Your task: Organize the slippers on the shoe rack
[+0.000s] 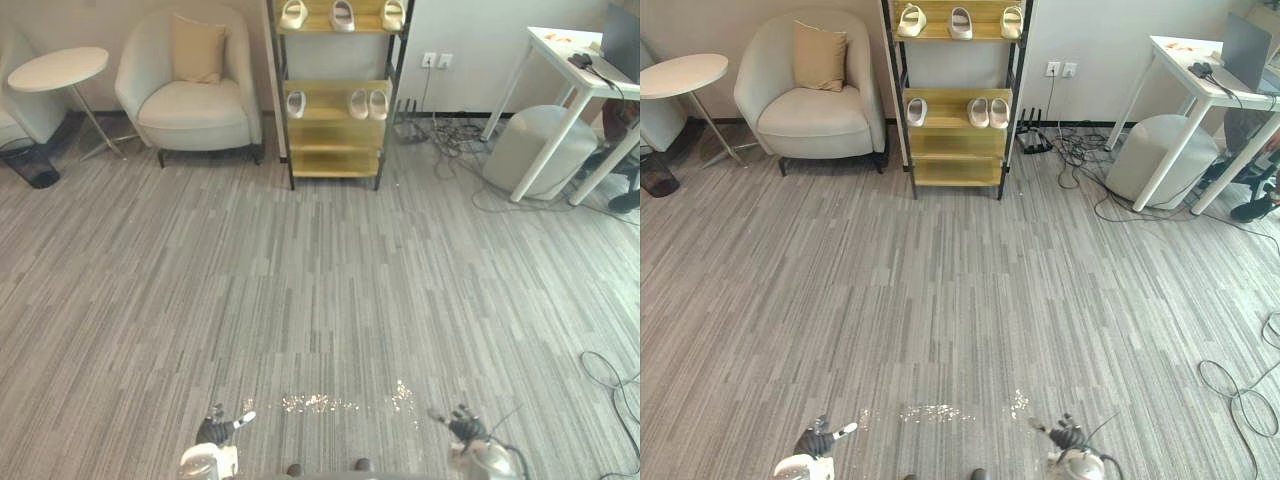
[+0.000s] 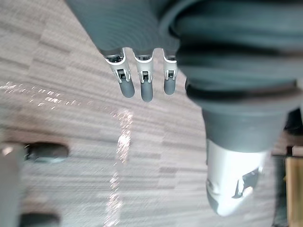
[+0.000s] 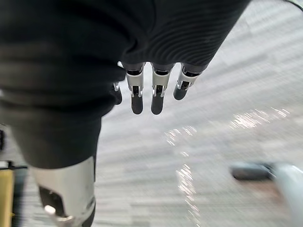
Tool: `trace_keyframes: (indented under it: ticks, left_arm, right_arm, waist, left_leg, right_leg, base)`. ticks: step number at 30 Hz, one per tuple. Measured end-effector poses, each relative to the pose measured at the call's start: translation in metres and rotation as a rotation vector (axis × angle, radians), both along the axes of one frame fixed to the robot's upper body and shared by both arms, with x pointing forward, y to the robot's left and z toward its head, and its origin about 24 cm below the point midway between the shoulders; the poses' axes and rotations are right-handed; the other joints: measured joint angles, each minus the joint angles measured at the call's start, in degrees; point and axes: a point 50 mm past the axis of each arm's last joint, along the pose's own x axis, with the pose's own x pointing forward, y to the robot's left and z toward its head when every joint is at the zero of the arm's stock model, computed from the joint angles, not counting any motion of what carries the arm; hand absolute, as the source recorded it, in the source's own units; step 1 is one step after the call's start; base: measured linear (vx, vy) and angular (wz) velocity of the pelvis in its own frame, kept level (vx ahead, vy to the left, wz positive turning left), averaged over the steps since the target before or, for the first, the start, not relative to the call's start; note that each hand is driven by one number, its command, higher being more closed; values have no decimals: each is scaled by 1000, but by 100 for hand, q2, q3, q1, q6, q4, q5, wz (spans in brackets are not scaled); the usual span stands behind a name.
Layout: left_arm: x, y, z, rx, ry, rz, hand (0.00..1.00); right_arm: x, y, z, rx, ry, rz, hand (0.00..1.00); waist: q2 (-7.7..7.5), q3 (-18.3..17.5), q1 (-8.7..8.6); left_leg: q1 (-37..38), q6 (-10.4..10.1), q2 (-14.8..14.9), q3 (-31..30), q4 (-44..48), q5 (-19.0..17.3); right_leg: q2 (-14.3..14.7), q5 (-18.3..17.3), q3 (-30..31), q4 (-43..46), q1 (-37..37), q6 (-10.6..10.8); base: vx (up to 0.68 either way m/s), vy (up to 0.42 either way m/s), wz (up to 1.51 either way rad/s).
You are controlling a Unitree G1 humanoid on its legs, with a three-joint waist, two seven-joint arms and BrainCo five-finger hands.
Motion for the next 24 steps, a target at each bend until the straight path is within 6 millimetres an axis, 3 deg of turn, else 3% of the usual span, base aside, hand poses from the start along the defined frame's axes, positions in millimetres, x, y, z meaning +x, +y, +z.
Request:
trace_keyframes:
  ticks: [4, 8, 24]
  left_arm:
    - [-11, -10, -5, -16, 37, -31, 0]
    - [-17, -14, -7, -23, 58, -49, 0]
    - [-14, -27, -9, -40, 68, -111, 0]
  right_arm:
    - [-15, 10, -6, 27, 40, 8, 0]
    - [-19, 12, -7, 29, 49, 9, 0]
    - [-15, 31, -11, 76, 62, 46, 0]
  waist:
    - [2, -5, 4]
    - [9, -91, 8]
    - [-80, -133, 24]
  left_leg:
    - [-15, 1, -5, -8, 49, -1]
    - [-15, 1, -4, -14, 55, 2]
    - [75, 5, -10, 28, -72, 6]
  right_leg:
    - [-7, 0, -18, 0, 16, -1]
    - [-8, 0, -44, -1, 21, 0]
    - [-8, -7, -20, -2, 30, 12]
  base:
    - [0, 0, 0]
    - [0, 0, 0]
    - [3, -2, -2]
